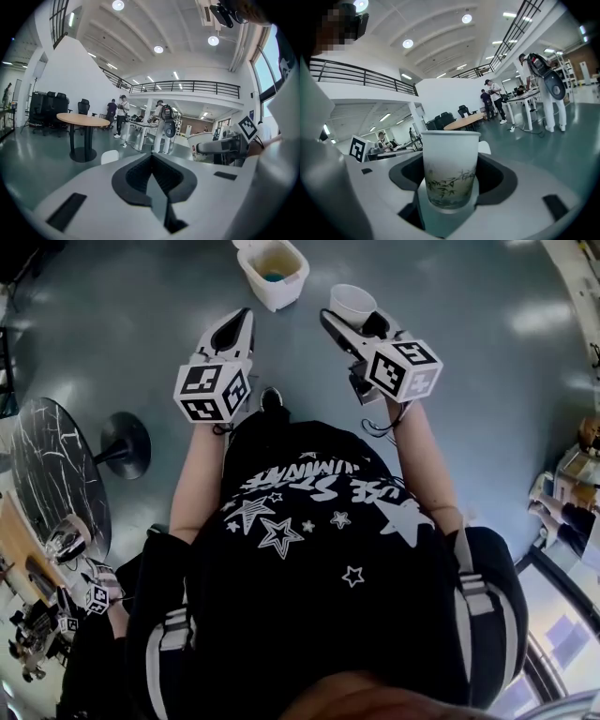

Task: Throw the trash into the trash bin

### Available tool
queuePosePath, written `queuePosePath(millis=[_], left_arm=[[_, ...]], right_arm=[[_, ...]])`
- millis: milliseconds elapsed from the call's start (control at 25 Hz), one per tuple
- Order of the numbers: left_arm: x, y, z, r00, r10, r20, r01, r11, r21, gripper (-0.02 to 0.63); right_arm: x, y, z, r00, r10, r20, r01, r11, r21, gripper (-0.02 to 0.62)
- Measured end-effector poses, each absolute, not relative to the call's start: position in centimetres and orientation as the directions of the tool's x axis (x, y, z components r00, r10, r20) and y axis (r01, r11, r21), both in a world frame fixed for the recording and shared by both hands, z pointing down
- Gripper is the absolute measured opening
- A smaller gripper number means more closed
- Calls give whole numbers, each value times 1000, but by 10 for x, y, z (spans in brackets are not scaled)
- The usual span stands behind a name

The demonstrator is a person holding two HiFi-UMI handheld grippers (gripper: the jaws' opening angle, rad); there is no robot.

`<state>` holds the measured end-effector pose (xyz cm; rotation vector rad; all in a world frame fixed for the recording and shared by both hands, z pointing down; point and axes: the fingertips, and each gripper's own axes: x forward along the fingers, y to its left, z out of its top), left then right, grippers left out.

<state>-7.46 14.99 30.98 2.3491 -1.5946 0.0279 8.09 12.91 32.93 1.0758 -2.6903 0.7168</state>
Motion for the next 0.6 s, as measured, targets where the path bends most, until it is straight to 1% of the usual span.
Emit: queuePosePath(millis=[400, 600], left_arm=[[-115, 111, 313, 453, -875, 167, -874, -401, 274, 11], [-131, 90, 319, 467, -869, 164, -867, -413, 280, 11]], right_arm=[[33, 85, 336, -681, -641, 354, -731, 565, -383, 316], [16, 58, 339, -678, -658, 328, -732, 564, -382, 316]])
